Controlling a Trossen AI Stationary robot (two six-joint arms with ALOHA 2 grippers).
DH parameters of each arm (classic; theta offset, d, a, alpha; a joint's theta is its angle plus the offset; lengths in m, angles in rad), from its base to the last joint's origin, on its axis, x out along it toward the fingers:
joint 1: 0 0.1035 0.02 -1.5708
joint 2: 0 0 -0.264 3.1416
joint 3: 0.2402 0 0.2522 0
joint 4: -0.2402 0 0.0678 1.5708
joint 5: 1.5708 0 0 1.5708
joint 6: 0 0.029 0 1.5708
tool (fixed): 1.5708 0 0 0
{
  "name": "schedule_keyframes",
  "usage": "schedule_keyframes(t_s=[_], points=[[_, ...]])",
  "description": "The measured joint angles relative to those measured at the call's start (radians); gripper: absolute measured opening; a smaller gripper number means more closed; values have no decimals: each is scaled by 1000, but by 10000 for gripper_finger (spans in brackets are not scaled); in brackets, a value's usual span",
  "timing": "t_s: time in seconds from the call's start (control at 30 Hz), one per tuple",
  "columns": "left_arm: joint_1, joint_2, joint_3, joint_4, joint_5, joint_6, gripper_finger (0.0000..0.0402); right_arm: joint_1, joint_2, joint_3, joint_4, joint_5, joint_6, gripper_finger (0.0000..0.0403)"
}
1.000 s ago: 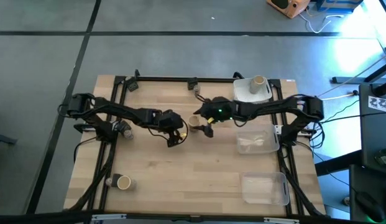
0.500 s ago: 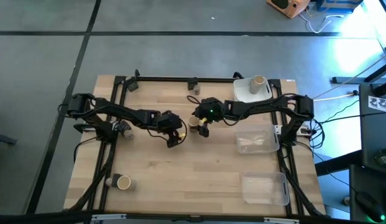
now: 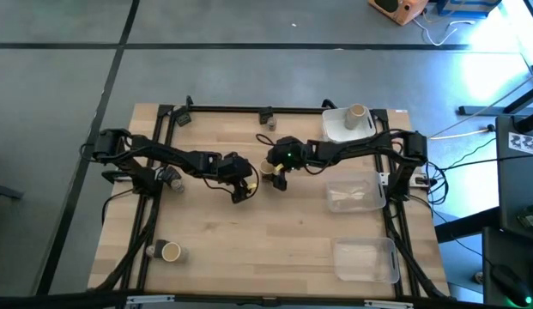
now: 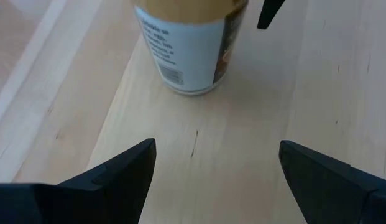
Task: Sort spices by type
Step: Put the top brown seasoning bottle into the white bin
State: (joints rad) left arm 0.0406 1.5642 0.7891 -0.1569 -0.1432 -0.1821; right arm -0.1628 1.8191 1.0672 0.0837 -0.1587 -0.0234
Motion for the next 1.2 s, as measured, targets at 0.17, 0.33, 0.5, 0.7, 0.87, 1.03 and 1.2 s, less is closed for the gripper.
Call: schedule_keyframes(t_s=[0.17,0.33,0.5,0.7,0.87,1.03,1.2], points=[[0,0,0,3,0,-1,324,0,0,0,17,-8,-7,278],[0,0,0,3,0,-3,324,0,-23,-1,-22,-8,-23,278],[0,0,0,1,1,-30,324,0,-123,-1,-99,63,-67,278],[0,0,0,-2,1,-83,324,-1,-267,-1,-257,276,-143,278],[0,1,0,0,1,-108,324,-2,-371,-1,-409,538,-190,278],[0,1,0,25,1,-107,324,-43,-460,-13,-511,715,-195,278],[1,1,0,45,0,-107,324,-146,-554,-83,-508,750,-195,278]])
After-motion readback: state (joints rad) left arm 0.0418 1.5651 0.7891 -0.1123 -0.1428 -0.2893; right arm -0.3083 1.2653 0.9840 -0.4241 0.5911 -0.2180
